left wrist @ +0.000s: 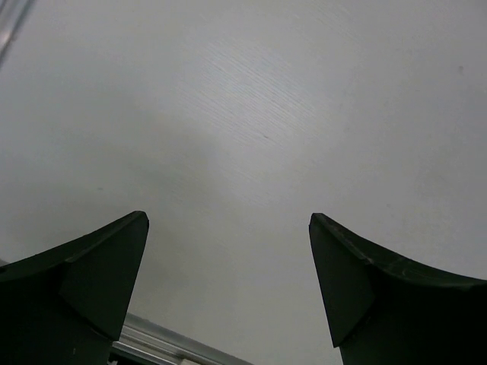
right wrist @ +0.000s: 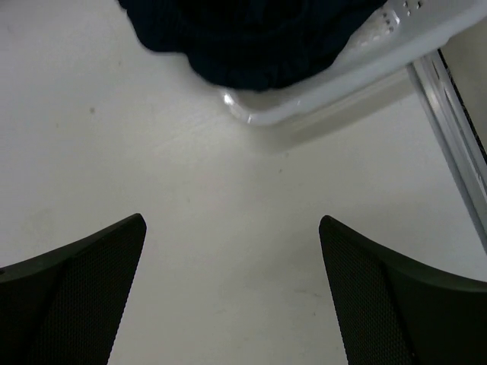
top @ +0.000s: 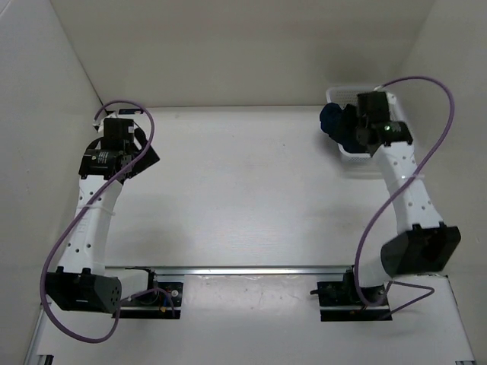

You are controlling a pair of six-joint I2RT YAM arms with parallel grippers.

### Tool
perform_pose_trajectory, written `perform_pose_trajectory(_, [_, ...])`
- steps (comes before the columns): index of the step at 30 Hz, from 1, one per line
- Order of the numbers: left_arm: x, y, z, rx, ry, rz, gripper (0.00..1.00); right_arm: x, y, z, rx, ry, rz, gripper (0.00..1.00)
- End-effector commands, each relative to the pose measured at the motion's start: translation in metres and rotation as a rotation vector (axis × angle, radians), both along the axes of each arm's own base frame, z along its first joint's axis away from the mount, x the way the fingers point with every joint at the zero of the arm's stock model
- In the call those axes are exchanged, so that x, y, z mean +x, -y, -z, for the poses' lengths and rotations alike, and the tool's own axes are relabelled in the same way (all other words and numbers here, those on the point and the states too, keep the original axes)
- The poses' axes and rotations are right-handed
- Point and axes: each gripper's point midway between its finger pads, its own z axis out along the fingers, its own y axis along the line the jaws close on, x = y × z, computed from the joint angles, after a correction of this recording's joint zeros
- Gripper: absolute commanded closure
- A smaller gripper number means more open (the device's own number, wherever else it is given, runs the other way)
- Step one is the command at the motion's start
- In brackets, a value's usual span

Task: Fold and stack the shorts
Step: Grab the shorts from the pile, then move the shorts to the center of the board

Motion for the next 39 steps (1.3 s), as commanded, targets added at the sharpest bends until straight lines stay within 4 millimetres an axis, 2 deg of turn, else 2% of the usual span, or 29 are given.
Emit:
perform_pose_trajectory(1, [0.01,0.028,-0.034,-0.085,0.151,0.139,0.01,0.047,0.009,-0.017,0.137,0.033,-0.053,0.01])
perform_pose_trajectory(2, [0.009,0.026,-0.041,-0.077,0.172,0.131,0.01,0.054,0.023,-0.016,0.165,0.028,-0.012,0.01])
perform_pose_trajectory(3, [0.009,0.029,-0.041,-0.071,0.17,0.148,0.01,0.063,0.026,-0.015,0.191,0.028,-0.005,0.01])
perform_pose_trajectory(4, [0.011,0.026,-0.042,-0.06,0.179,0.137,0.01,0.082,0.031,-0.011,0.201,0.025,0.001,0.01])
perform_pose_trajectory(6, [0.01,0.026,-0.038,-0.05,0.166,0.146,0.01,0.101,0.049,-0.002,0.225,0.006,0.054,0.01])
perform_pose_trajectory(7, [0.011,0.026,-0.04,-0.025,0.171,0.161,0.01,0.117,0.055,0.025,0.235,-0.052,0.067,0.01])
perform_pose_trajectory(8, [0.011,0.024,-0.04,-0.007,0.168,0.163,0.01,0.132,0.065,0.014,0.248,-0.015,0.088,0.01])
perform_pose_trajectory(9, [0.013,0.025,-0.036,-0.001,0.154,0.181,0.01,0.137,0.071,0.022,0.258,-0.044,0.097,0.01])
perform_pose_trajectory(10, [0.011,0.024,-0.042,0.016,0.155,0.197,0.01,0.15,0.081,0.052,0.279,-0.097,0.128,0.01])
perform_pose_trajectory(11, [0.01,0.024,-0.038,0.016,0.129,0.197,0.01,0.163,0.086,0.044,0.285,-0.06,0.125,0.01])
perform_pose_trajectory(12, [0.011,0.024,-0.031,0.016,0.1,0.198,0.01,0.17,0.092,0.067,0.298,-0.102,0.149,0.01])
perform_pose_trajectory(14, [0.014,0.024,-0.035,0.023,0.101,0.204,0.01,0.182,0.098,0.072,0.331,-0.084,0.153,0.01])
perform_pose_trajectory(15, [0.014,0.027,-0.035,0.022,0.101,0.213,0.01,0.189,0.097,0.09,0.342,-0.107,0.15,0.01])
perform_pose_trajectory(18, [0.017,0.025,-0.03,0.029,0.082,0.207,0.01,0.2,0.097,0.112,0.366,-0.124,0.162,0.01])
perform_pose_trajectory(19, [0.019,0.024,-0.027,0.035,0.071,0.201,0.01,0.205,0.097,0.127,0.375,-0.138,0.172,0.01])
perform_pose_trajectory(21, [0.018,0.02,-0.023,0.043,0.052,0.172,0.01,0.21,0.093,0.136,0.397,-0.139,0.154,0.1])
perform_pose_trajectory(23, [0.018,0.019,-0.023,0.043,0.054,0.158,0.01,0.215,0.092,0.136,0.402,-0.121,0.144,0.44])
perform_pose_trajectory(24, [0.018,0.019,-0.023,0.043,0.054,0.158,0.01,0.217,0.093,0.124,0.399,-0.093,0.139,0.59])
perform_pose_trajectory(25, [0.019,0.019,-0.026,0.042,0.063,0.158,0.01,0.217,0.093,0.12,0.397,-0.08,0.136,0.85])
perform_pose_trajectory(26, [0.018,0.019,-0.029,0.042,0.072,0.158,0.01,0.217,0.093,0.111,0.395,-0.064,0.133,0.94])
perform_pose_trajectory(27, [0.018,0.019,-0.029,0.042,0.072,0.158,0.01,0.219,0.093,0.09,0.389,-0.016,0.124,1.0])
perform_pose_trajectory(29, [0.018,0.019,-0.032,0.042,0.082,0.157,0.01,0.222,0.094,0.05,0.378,0.073,0.106,1.0])
perform_pose_trajectory(31, [0.017,0.02,-0.035,0.034,0.091,0.165,0.01,0.216,0.091,-0.01,0.368,0.185,0.077,1.0])
perform_pose_trajectory(32, [0.017,0.022,-0.035,0.027,0.091,0.172,0.01,0.207,0.08,-0.049,0.387,0.259,0.022,1.0])
perform_pose_trajectory(34, [0.016,0.022,-0.041,0.026,0.109,0.172,0.01,0.202,0.049,-0.111,0.421,0.402,-0.138,1.0])
perform_pose_trajectory(35, [0.016,0.022,-0.041,0.026,0.109,0.172,0.01,0.186,0.03,-0.154,0.427,0.487,-0.238,1.0])
perform_pose_trajectory(36, [0.014,0.022,-0.048,0.019,0.131,0.166,0.01,0.176,0.006,-0.185,0.439,0.556,-0.336,1.0])
perform_pose_trajectory(38, [0.015,0.021,-0.051,0.014,0.14,0.163,0.01,0.138,-0.036,-0.241,0.445,0.658,-0.51,1.0])
perform_pose_trajectory(39, [0.014,0.019,-0.06,0.007,0.166,0.159,0.01,0.122,-0.072,-0.259,0.438,0.696,-0.616,1.0])
